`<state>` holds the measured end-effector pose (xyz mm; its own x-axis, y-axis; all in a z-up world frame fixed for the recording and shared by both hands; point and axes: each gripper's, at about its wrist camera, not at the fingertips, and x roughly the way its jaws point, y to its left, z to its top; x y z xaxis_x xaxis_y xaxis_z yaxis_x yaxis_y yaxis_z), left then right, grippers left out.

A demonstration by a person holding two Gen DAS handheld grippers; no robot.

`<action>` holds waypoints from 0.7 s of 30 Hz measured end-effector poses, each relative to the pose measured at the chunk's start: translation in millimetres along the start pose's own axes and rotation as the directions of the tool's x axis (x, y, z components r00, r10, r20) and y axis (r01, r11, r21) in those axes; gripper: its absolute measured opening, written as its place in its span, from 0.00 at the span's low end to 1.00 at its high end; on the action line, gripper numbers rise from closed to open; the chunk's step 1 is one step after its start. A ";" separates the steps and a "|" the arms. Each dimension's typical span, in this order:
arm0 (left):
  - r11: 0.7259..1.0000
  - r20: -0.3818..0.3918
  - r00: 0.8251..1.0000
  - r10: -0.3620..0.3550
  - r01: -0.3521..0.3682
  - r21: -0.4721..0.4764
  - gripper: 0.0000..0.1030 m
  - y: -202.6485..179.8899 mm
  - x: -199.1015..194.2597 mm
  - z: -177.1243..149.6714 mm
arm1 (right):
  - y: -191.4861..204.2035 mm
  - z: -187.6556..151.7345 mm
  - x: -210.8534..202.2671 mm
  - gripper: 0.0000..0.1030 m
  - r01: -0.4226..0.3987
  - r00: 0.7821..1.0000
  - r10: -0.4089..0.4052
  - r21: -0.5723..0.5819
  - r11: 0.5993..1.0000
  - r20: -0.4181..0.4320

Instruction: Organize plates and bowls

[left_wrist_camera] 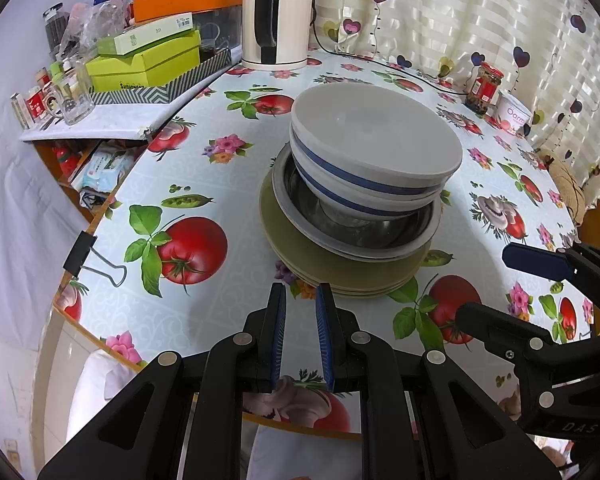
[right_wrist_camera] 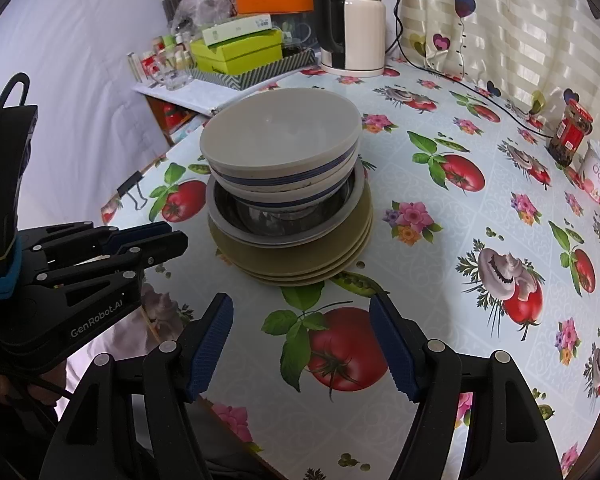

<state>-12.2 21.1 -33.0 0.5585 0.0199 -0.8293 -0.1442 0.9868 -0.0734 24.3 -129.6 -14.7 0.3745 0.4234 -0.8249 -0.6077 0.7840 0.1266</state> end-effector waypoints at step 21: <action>1.000 -0.001 1.000 -0.001 0.001 0.010 0.15 -2.8 1.6 0.0 | 5.4 2.9 -2.4 0.70 0.024 1.000 -0.023 -0.034 0.999 0.006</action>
<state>-10.9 18.3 -34.1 0.5581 0.0187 -0.8295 -0.1355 0.9884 -0.0689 22.1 -125.1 -10.5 0.3924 0.4075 -0.8246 -0.6222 0.7779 0.0883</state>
